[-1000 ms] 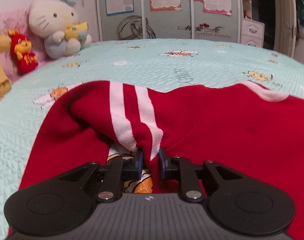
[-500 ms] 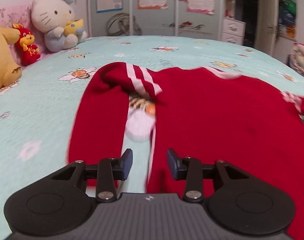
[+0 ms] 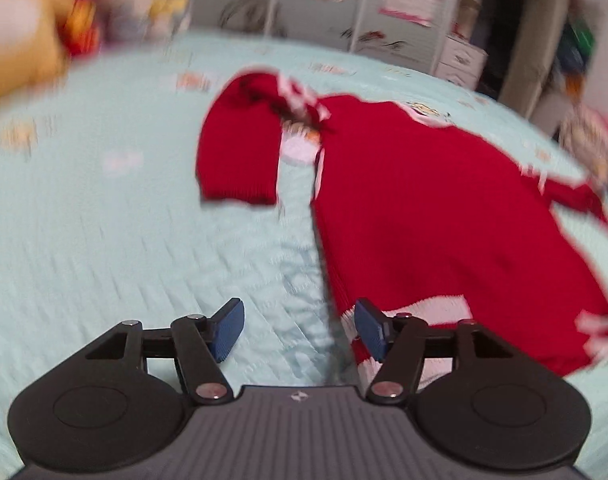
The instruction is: Fold clothes
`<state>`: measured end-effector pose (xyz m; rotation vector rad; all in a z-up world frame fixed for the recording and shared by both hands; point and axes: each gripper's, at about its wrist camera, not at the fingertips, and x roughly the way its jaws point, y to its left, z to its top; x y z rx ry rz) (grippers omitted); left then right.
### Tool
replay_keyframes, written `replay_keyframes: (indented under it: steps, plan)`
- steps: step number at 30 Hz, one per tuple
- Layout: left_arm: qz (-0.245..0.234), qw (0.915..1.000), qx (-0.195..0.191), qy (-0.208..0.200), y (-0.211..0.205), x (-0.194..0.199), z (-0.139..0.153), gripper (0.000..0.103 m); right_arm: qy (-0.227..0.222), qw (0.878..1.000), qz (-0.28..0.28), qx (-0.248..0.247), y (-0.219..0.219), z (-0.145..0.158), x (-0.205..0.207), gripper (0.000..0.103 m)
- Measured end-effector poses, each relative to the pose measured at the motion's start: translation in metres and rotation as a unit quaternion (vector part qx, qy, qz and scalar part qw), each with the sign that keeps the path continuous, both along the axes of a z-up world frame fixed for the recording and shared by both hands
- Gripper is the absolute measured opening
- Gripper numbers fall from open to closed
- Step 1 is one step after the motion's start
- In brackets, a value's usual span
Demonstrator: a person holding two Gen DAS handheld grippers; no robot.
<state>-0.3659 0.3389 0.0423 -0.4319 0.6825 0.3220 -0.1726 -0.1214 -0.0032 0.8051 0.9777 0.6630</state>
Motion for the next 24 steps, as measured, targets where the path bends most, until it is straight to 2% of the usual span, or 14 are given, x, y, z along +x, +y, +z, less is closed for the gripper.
replay_keyframes:
  steps: [2, 5, 7, 8, 9, 11, 12, 13, 14, 15, 19, 23, 24]
  plan:
    - [0.003, 0.9984, -0.055, -0.005, 0.012, 0.004, -0.006, 0.065, -0.004, 1.000, 0.015, -0.012, 0.009, 0.002, -0.012, 0.047]
    - [0.013, 0.9933, -0.113, -0.019, 0.023, 0.009, -0.009, 0.066, -0.013, 0.999, 0.013, -0.030, 0.020, 0.004, -0.018, 0.044]
    - [0.003, 0.9869, -0.159, -0.027, 0.026, 0.010, -0.011, 0.065, -0.003, 0.999, 0.010, -0.032, 0.024, 0.001, -0.016, 0.024]
    - [-0.006, 0.9826, -0.183, -0.029, 0.026, 0.011, -0.012, 0.063, 0.004, 0.999, 0.012, -0.035, 0.027, -0.001, -0.015, 0.008]
    - [-0.016, 0.9792, -0.201, -0.028, 0.025, 0.012, -0.014, 0.060, 0.006, 0.999, 0.016, -0.044, 0.028, -0.003, -0.016, 0.007]
    - [-0.019, 0.9758, -0.217, -0.023, 0.023, 0.012, -0.019, 0.050, 0.002, 0.999, 0.015, -0.050, 0.028, 0.000, -0.016, 0.007]
    - [-0.011, 0.9746, -0.223, -0.021, 0.023, 0.012, -0.022, 0.029, -0.001, 0.999, 0.014, -0.052, 0.027, 0.002, -0.016, 0.007]
    - [-0.003, 0.9710, -0.238, -0.020, 0.026, 0.011, -0.026, 0.002, -0.004, 0.999, 0.010, -0.053, 0.025, 0.005, -0.018, 0.007]
    - [0.003, 0.9654, -0.260, -0.020, 0.029, 0.010, -0.030, 0.002, -0.008, 0.998, 0.005, -0.054, 0.023, 0.009, -0.019, 0.006]
    - [0.008, 0.9639, -0.265, -0.025, 0.030, 0.008, -0.029, 0.002, -0.011, 0.998, 0.000, -0.055, 0.021, 0.013, -0.021, 0.006]
    - [0.010, 0.9664, -0.252, -0.050, 0.032, -0.005, -0.014, 0.002, -0.014, 0.998, -0.010, -0.067, 0.010, 0.018, -0.024, 0.005]
    - [0.013, 0.9755, -0.219, -0.020, 0.031, -0.001, -0.021, 0.004, 0.001, 0.997, -0.013, -0.077, 0.004, -0.002, -0.021, 0.003]
    - [0.012, 0.9769, -0.213, -0.013, 0.029, 0.001, -0.025, 0.006, -0.010, 0.996, -0.011, -0.088, 0.006, 0.003, -0.022, 0.003]
